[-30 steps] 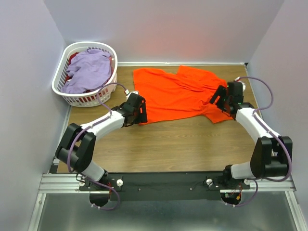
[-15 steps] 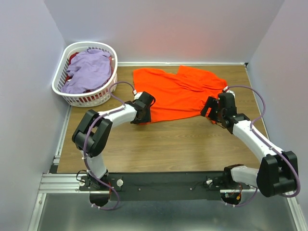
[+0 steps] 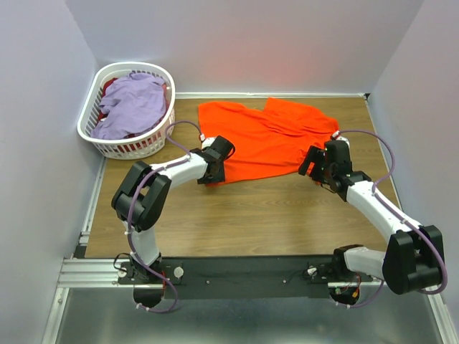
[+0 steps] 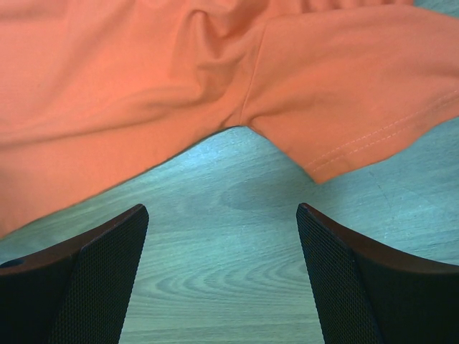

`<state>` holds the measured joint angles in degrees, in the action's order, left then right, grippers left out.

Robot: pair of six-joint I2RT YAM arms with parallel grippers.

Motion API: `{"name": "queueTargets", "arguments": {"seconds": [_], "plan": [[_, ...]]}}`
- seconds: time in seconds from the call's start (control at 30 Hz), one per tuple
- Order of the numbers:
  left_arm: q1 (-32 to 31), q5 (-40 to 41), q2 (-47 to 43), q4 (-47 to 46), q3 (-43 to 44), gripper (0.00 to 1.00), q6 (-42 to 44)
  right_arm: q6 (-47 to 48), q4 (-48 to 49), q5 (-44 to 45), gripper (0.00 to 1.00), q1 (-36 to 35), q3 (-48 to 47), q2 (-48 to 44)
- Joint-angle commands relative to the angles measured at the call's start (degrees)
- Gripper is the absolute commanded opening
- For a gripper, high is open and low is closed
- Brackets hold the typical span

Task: Fold and stack the t-shirts
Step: Flatten the tshirt out

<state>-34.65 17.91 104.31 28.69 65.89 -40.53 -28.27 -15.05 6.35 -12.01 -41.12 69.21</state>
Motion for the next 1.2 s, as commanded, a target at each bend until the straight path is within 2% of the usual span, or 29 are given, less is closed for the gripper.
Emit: {"name": "queueTargets", "arguments": {"seconds": [0.0, 0.23, 0.3, 0.37, 0.47, 0.53, 0.6, 0.63, 0.87, 1.0, 1.03, 1.17], "plan": [[-0.68, 1.77, 0.89, 3.65, -2.08, 0.6, -1.3, 0.32, 1.34, 0.33, 0.91, -0.3, 0.52, -1.18], [-0.94, 1.69, 3.35, 5.32, -1.64, 0.59, -1.13, 0.15, 1.51, 0.59, 0.91, -0.38, 0.69, -1.36], [-1.03, 1.51, 3.44, 5.33, -1.9, 0.56, -1.3, 0.15, 1.51, 0.86, 0.91, -0.3, 0.69, -1.45], [-0.94, 1.6, 3.62, 5.24, -2.25, 0.46, -1.3, 0.06, 1.69, 1.38, 0.91, -0.38, 0.69, -1.53], [-1.12, 1.95, 3.18, 4.8, -2.43, 0.26, -1.57, -0.03, 1.95, 1.04, 0.9, -0.38, 1.04, -1.36], [-1.12, 2.3, 2.48, 4.01, -2.61, 0.17, -1.13, -0.03, 1.86, 1.03, 0.9, -0.38, 1.13, -0.83], [-1.12, 2.74, 2.21, 4.1, -2.26, 0.03, -0.6, -0.03, 1.78, 1.65, 0.9, -0.38, 1.22, -0.22], [-1.12, 2.92, 1.86, 4.1, -2.17, 0.01, -0.16, -0.2, 1.78, 2.08, 0.9, -0.38, 1.22, -0.04], [-0.5, 4.5, -5.25, 4.09, 0.81, 0.0, 6.6, -1.43, -0.59, 9.38, 0.88, 1.46, 0.43, -0.3], [0.37, 4.24, -9.91, 2.0, -0.14, 0.0, 11.43, -2.22, -2.0, 2.45, 0.85, 9.88, -0.36, -0.66], [0.72, 3.89, -10.87, 0.33, -0.67, 0.0, 12.92, -2.57, -2.18, 1.13, 0.83, 13.9, -0.27, -0.66], [1.08, -0.41, -12.56, -3.11, -2.34, 0.0, 16.62, -4.69, -2.18, -4.23, 0.78, 19.83, 0.43, 0.83]]}}
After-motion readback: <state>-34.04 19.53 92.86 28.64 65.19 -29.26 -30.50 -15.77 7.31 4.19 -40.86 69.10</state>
